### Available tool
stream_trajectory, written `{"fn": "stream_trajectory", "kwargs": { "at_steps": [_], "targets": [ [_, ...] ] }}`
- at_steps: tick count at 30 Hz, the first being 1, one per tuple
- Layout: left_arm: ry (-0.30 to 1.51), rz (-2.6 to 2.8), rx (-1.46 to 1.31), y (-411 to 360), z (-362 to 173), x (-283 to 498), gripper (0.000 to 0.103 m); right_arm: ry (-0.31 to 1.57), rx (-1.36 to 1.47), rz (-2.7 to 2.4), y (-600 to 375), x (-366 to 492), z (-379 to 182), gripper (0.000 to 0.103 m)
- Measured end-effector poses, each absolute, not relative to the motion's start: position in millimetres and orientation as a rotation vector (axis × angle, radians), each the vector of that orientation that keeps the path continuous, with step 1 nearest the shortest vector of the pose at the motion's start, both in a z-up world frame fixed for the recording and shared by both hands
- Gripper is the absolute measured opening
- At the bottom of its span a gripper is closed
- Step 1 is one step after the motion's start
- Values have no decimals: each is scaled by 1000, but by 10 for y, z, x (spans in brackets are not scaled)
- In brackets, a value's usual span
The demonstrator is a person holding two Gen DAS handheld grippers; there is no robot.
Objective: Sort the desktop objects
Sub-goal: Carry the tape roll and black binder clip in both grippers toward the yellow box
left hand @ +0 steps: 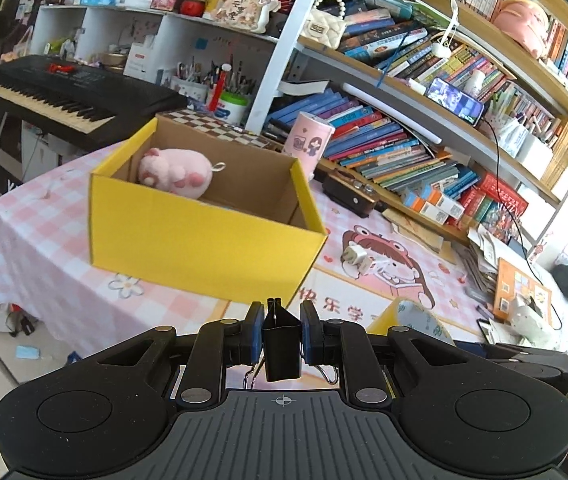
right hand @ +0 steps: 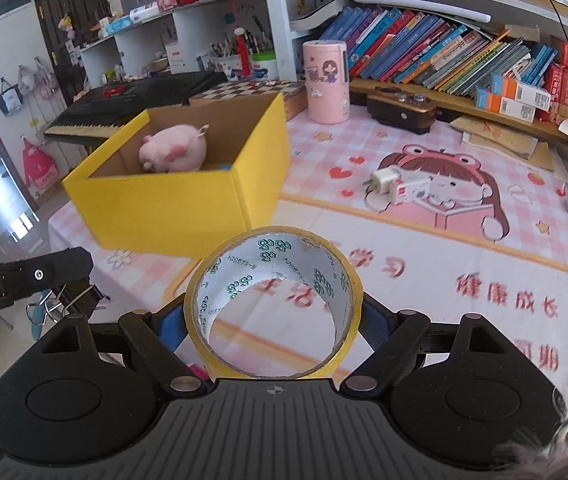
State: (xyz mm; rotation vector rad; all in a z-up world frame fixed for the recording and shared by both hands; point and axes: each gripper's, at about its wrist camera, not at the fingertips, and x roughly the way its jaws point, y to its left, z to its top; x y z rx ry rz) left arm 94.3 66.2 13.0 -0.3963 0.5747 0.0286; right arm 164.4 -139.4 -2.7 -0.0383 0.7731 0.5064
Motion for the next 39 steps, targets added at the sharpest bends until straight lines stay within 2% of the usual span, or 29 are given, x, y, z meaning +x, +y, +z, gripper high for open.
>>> {"fn": "stream_trajectory", "kwargs": {
  "at_steps": [21, 39],
  "targets": [
    [620, -40, -414, 1046, 8, 191, 17, 839, -46, 465, -966, 683, -160, 83],
    [584, -12, -411, 1155, 60, -62, 17, 817, -77, 517, -776, 534, -106, 83]
  ]
}}
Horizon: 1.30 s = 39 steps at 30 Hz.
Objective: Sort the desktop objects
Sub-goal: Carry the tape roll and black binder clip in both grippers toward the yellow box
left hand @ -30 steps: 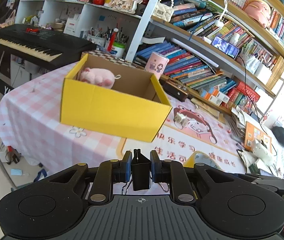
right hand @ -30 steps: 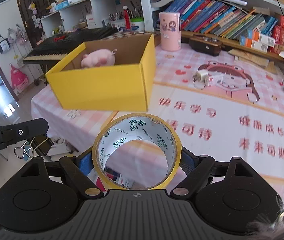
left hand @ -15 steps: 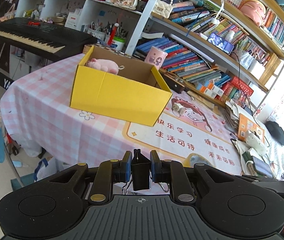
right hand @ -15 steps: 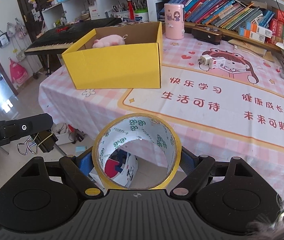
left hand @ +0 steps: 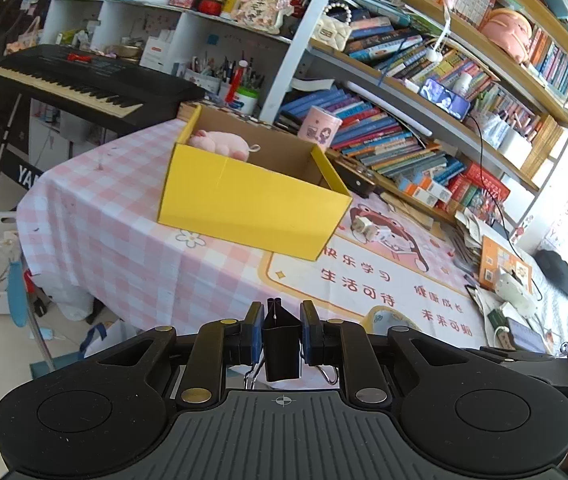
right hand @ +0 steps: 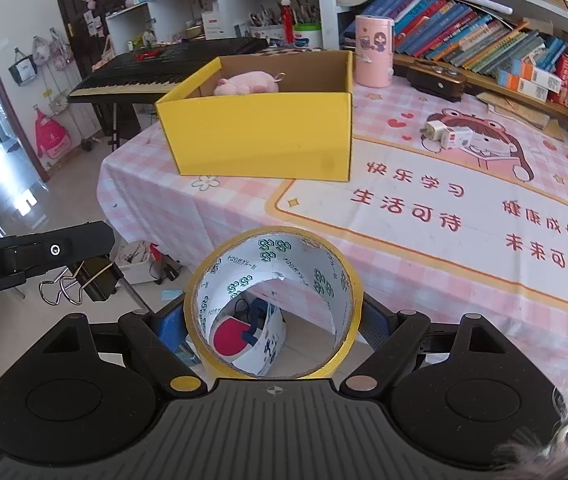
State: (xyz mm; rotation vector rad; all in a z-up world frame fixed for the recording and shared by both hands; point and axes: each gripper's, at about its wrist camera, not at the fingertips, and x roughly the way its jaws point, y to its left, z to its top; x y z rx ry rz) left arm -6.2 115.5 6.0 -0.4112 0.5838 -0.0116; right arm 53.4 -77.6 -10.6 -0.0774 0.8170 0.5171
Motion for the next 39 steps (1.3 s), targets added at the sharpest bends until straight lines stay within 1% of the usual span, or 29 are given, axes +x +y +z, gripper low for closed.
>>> {"fn": "stream_trajectory", "kwargs": {
  "at_steps": [25, 35, 39],
  "targets": [
    [553, 0, -434, 1346, 78, 8, 17, 810, -109, 532, -574, 596, -74, 83],
    [549, 21, -414, 1353, 123, 252, 17, 803, -87, 560, -513, 973, -38, 83],
    [527, 32, -398, 1383, 208, 411, 17, 756, -77, 576, -505, 1185, 51, 83]
  ]
}}
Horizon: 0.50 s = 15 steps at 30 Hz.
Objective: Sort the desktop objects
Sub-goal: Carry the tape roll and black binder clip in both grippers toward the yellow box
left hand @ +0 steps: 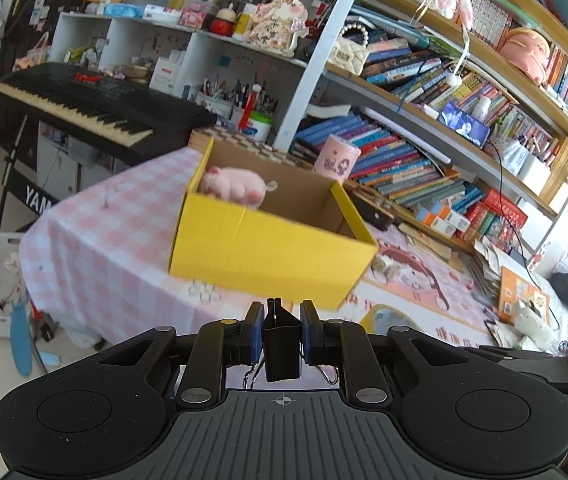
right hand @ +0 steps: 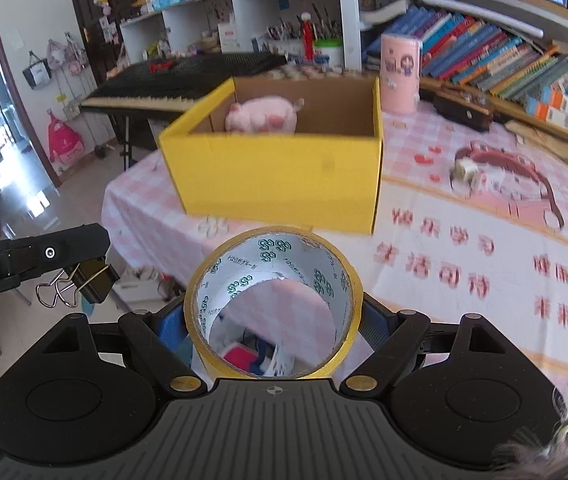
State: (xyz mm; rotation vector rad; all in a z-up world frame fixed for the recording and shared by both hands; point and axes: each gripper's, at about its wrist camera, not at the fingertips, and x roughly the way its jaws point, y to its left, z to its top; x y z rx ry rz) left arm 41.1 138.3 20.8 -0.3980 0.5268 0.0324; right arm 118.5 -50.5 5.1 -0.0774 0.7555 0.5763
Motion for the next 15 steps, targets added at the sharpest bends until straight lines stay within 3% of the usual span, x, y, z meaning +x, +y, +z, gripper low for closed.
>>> {"fn": "stream_trajectory", "kwargs": {
  "at_steps": [15],
  "targets": [
    [391, 59, -351, 1638, 644, 1450, 17, 551, -53, 637, -370, 2270, 615, 83]
  ]
}}
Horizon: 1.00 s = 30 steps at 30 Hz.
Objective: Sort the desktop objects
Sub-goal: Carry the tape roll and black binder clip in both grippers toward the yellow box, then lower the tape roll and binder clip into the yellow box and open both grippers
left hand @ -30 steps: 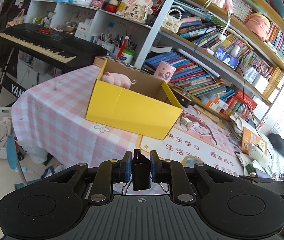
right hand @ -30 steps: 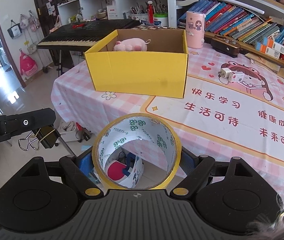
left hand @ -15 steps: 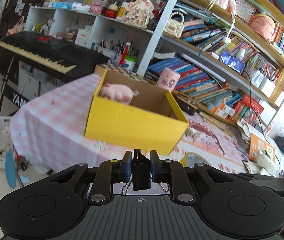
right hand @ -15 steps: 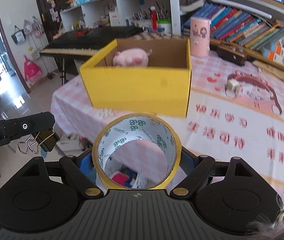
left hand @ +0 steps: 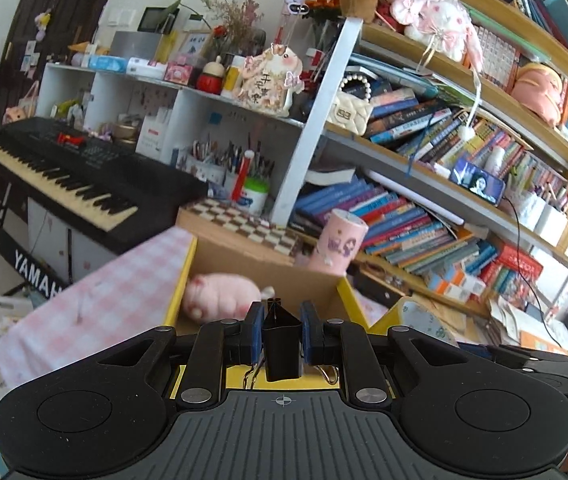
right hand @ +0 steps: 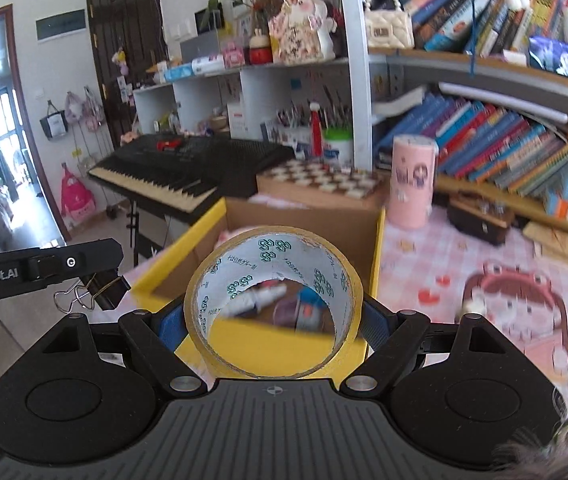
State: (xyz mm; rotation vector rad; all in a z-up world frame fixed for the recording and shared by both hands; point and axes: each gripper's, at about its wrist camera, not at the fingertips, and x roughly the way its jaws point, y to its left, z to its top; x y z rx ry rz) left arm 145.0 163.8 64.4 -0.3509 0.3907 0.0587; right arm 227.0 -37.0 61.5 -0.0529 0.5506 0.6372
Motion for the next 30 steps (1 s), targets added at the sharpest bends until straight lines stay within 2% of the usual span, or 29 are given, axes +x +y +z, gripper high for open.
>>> {"fn": "stream_trajectory", "kwargs": {
  "at_steps": [6, 14, 24, 30],
  "targets": [
    [412, 100, -318, 1745, 563, 1925, 17, 501, -98, 651, -256, 2727, 643, 83],
    [582, 140, -226, 1721, 112, 2535, 17, 484, -257, 693, 60, 3293, 451, 83],
    [718, 155, -108, 1551, -172, 2763, 18, 668, -409, 787, 504, 3933, 88, 83],
    [753, 150, -86, 1487, -251, 2828, 18, 783, -596, 810, 808, 4101, -156, 83]
  ]
}}
